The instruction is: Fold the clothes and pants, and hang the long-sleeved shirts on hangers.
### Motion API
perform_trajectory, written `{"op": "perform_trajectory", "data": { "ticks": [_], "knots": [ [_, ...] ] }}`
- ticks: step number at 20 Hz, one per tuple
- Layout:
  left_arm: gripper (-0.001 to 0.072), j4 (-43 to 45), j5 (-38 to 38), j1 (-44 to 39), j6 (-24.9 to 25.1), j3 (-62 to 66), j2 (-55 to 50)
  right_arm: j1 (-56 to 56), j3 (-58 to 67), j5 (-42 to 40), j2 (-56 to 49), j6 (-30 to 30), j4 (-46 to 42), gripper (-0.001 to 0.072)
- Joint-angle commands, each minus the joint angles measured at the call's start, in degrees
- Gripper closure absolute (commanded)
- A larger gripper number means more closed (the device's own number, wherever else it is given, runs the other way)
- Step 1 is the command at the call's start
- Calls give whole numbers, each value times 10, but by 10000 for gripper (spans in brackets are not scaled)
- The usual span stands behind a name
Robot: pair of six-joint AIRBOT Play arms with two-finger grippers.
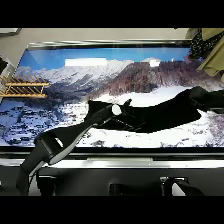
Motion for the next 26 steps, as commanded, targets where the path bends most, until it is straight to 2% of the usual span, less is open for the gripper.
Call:
{"op": "perform_trajectory", "data": {
  "ticks": [1, 5, 9, 13, 18, 26],
  "knots": [
    [694, 99, -115, 47, 13, 5, 52, 1, 0, 15, -1, 0, 29, 686],
    [693, 282, -215, 135, 13, 5, 182, 1, 0, 47, -2, 17, 118, 686],
    [692, 364, -298, 242, 13, 5, 308, 82, -1, 95, -12, 46, 122, 686],
    [692, 398, -340, 341, 15, 5, 400, 239, -1, 190, -61, 108, 87, 686],
    [692, 398, -347, 435, 19, 5, 457, 388, -1, 330, -156, 168, 85, 686],
    [691, 398, -362, 465, 49, 4, 458, 479, -1, 484, -257, 223, 114, 686]
  ]
}}
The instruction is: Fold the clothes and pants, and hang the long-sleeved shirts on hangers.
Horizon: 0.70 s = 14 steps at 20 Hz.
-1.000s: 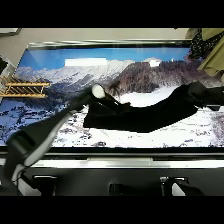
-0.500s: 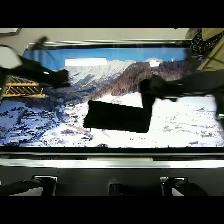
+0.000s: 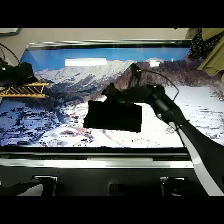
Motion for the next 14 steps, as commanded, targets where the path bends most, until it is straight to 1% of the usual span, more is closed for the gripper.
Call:
{"op": "perform_trajectory", "data": {
  "ticks": [1, 6, 14],
  "knots": [
    [691, 2, -4, 8, 10, 0, 2, 35, 0, 69, -37, 29, 12, 686],
    [691, 2, -3, 8, 10, 0, -1, 47, 0, 85, -72, 33, 22, 686],
    [691, 2, -1, 8, 12, 0, -2, 47, 0, 69, -93, 33, 29, 685]
  ]
}}
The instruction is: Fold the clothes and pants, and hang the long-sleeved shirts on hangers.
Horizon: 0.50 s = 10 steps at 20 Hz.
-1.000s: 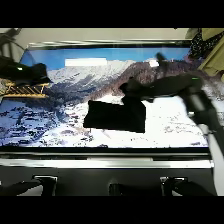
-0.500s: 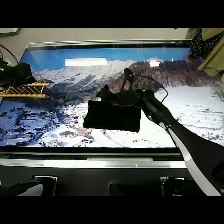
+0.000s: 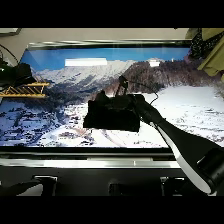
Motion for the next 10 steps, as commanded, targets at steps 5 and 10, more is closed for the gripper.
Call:
{"op": "perform_trajectory", "data": {
  "ticks": [5, 10],
  "knots": [
    [691, -1, 2, 0, -1, 0, 0, 14, 0, -7, -7, -1, 4, 685],
    [691, -1, 1, 0, -2, 0, 0, 32, 0, 5, -19, 1, 4, 637]
  ]
}}
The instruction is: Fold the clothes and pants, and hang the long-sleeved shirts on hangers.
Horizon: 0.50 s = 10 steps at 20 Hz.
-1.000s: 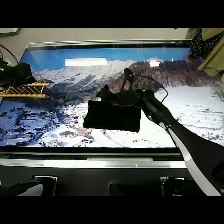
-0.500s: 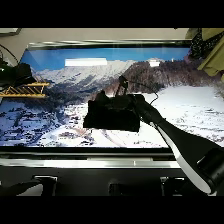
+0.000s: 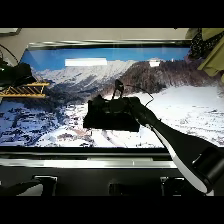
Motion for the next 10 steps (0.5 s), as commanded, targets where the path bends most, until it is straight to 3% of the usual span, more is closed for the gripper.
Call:
{"op": "perform_trajectory", "data": {
  "ticks": [1, 3, 4, 7, 10],
  "knots": [
    [691, 0, -1, 0, -1, 0, 0, 7, 0, 8, -4, 2, 2, 584],
    [691, 0, -1, 0, -1, 0, 0, 7, 1, 0, 4, 2, 14, 538],
    [692, 0, -1, 0, -1, 0, 0, 6, 1, -8, 15, 1, 13, 464],
    [691, 0, -5, 0, -1, 0, 0, -33, 1, -73, 79, -45, 11, 153],
    [691, 0, -16, 0, -1, 0, 0, -150, 0, -182, 170, -109, -7, 151]
  ]
}}
